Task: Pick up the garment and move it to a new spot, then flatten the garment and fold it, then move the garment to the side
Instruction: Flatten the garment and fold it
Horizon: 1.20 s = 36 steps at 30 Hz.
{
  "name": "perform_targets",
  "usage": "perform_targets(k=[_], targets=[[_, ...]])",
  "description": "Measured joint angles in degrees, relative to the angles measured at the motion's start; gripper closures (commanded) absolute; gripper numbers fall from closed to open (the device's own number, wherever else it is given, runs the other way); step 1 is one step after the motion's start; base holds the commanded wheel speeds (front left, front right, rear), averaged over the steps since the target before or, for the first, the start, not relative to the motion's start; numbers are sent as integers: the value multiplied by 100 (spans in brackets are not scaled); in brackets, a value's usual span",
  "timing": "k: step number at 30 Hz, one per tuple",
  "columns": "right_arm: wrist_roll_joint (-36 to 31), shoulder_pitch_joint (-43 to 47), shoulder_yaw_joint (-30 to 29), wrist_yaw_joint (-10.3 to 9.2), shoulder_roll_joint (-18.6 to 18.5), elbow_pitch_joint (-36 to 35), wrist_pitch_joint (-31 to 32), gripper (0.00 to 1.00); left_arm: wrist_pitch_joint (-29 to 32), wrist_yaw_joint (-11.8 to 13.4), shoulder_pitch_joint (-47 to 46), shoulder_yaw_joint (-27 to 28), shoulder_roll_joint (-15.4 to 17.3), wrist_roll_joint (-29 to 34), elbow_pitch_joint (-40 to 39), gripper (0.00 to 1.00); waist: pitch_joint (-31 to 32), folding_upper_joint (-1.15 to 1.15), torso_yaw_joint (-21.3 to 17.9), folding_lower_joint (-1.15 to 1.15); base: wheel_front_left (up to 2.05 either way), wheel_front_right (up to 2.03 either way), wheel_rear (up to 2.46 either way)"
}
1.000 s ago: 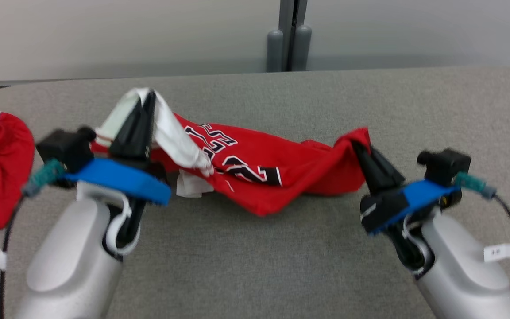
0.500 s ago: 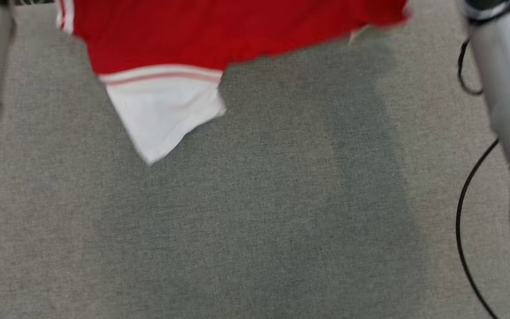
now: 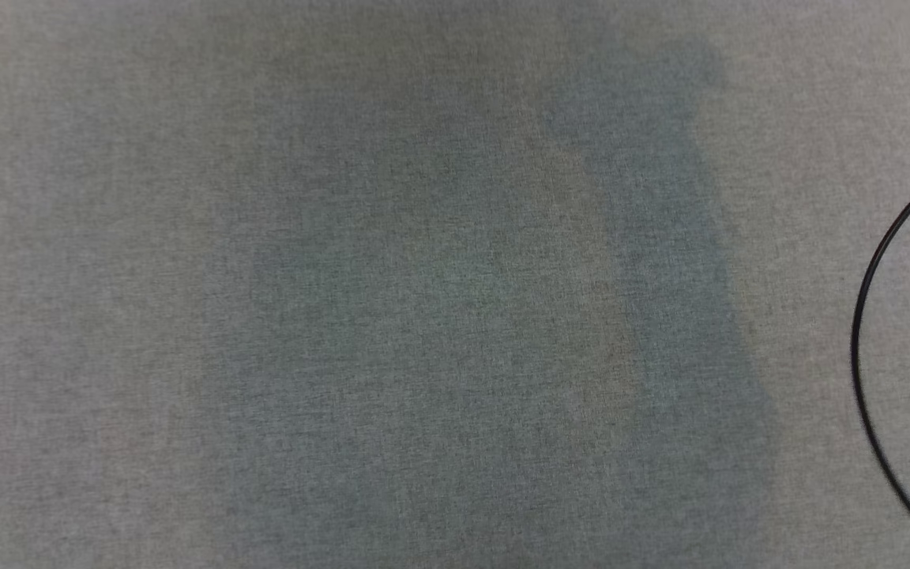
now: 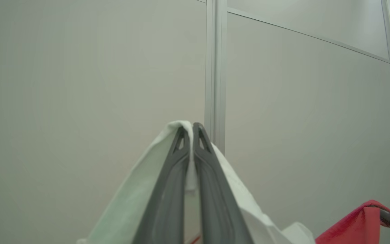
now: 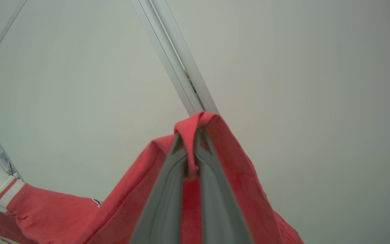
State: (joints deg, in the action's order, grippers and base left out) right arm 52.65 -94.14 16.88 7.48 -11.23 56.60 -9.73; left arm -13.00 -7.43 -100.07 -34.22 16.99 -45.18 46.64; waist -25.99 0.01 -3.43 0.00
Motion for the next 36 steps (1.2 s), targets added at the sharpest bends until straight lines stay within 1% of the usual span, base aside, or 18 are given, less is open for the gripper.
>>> perform_targets(k=[3, 5, 7, 8, 10, 11, 12, 17, 18, 19, 20, 21, 22, 25, 28, 30, 32, 36], targets=[[203, 733, 322, 0, -3, -213, -19, 100, -138, 0, 670, -124, 74, -285, -215, 100, 138, 0, 50, 0, 0, 0, 0], [403, 1324, 525, 0, -12, -436, -62, 100, -182, 0, 1318, -141, 107, -432, -439, 100, 256, -1, 90, 0, 0, 0, 0], [581, 1970, 744, 0, -63, -698, -108, 100, -192, 1, 2057, 53, 164, -459, -781, 100, 412, 0, 144, 0, 0, 0, 0], [679, 2289, 883, 0, -75, -810, -102, 100, -191, 0, 2425, 196, 247, -387, -1000, 100, 474, -1, 145, 0, 0, 0, 0], [862, 2940, 1089, 0, -158, -1060, -137, 100, -200, 13, 3242, 569, 277, -238, -1473, 100, 640, -1, 182, -1, 0, 0, 0], [862, 2940, 1089, 0, -158, -1060, -137, 100, -200, 13, 3242, 569, 277, -238, -1473, 100, 640, -1, 182, -1, 0, 0, 0], [951, 3247, 1232, 0, -202, -1192, -97, 100, -199, 89, 3693, 769, 270, -168, -1727, 100, 707, -2, 185, -1, 0, 0, 0], [1369, 4713, 1669, 0, -501, -1795, -145, 100, -200, 314, 5928, 1365, 15, 152, -2956, 100, 1028, -3, 257, -2, 0, 0, 0], [1525, 5204, 1768, 0, -604, -1993, -175, 100, -201, 431, 6733, 1506, -44, 336, -3370, 100, 1130, -2, 279, -2, 0, 0, 0], [1525, 5204, 1768, 0, -604, -1993, -175, 100, -201, 431, 6733, 1506, -44, 336, -3370, 100, 1130, -2, 279, -2, 0, 0, 0], [1605, 5427, 1804, 0, -647, -2089, -197, 100, -199, 502, 7090, 1543, -52, 458, -3513, 100, 1179, -3, 291, -1, 0, 0, 0], [1762, 5858, 1852, 0, -732, -2223, -219, 100, -202, 595, 7823, 1720, -160, 486, -3836, 100, 1289, -3, 309, -2, 0, 0, 0], [1762, 5858, 1852, 0, -732, -2223, -219, 100, -202, 595, 7823, 1720, -160, 486, -3836, 100, 1289, -3, 309, -2, 0, 0, 0], [1991, 6475, 1867, 0, -827, -2316, -247, 100, -200, 695, 8771, 1829, -316, 559, -4164, 100, 1487, -3, 339, -2, 0, 0, 0], [2206, 7025, 1818, 0, -933, -2386, -266, 100, -199, 778, 9535, 1885, -363, 731, -4364, 100, 1707, -3, 377, -2, 0, 0, 0], [2305, 7364, 1788, 0, -969, -2440, -271, 100, -200, 770, 9942, 1936, -467, 584, -4420, 100, 1848, -3, 405, -3, 0, 0, 0], [2360, 7642, 1757, 0, -1028, -2494, -282, 100, -199, 775, 10286, 1914, -461, 626, -4431, 100, 1959, -3, 404, -2, 0, 0, 0], [2420, 8093, 1596, 0, -1179, -2609, -337, 100, -199, 867, 10880, 2034, -466, 565, -4565, 100, 2159, -3, 399, -1, 0, 0, 0]])
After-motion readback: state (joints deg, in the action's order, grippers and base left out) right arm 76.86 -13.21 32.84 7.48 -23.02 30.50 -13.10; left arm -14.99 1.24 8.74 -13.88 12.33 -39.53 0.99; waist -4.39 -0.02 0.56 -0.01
